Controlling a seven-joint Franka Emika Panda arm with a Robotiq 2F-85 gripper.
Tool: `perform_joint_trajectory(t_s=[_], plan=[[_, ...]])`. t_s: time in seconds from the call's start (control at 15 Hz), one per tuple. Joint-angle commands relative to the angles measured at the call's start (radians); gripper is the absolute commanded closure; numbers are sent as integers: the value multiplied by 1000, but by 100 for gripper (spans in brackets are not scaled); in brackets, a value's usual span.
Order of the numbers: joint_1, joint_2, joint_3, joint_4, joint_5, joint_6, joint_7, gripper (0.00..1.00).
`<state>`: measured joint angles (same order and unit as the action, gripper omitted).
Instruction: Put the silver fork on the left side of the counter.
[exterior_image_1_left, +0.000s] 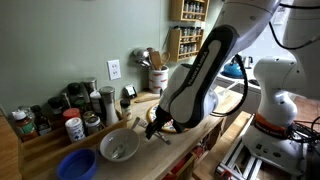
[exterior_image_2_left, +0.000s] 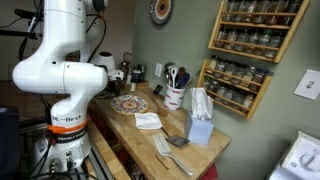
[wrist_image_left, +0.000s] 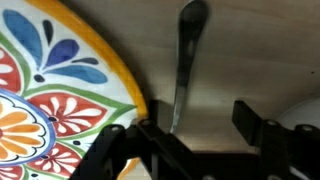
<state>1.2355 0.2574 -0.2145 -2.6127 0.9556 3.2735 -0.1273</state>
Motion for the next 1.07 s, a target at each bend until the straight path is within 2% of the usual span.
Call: perform_joint_trajectory(t_s=[0.0,0.4,0.67,0.87,1.0], plan=[[138,27,-123,4,1,-17,40,0],[362,32,-326,4,-24,-91,81,0],[542,6,-499,-22,-89,-142,166,0],[720,15,-696,-19,-169,-184,269,0],[844,21,-852,-16,-234,-260,345,0]])
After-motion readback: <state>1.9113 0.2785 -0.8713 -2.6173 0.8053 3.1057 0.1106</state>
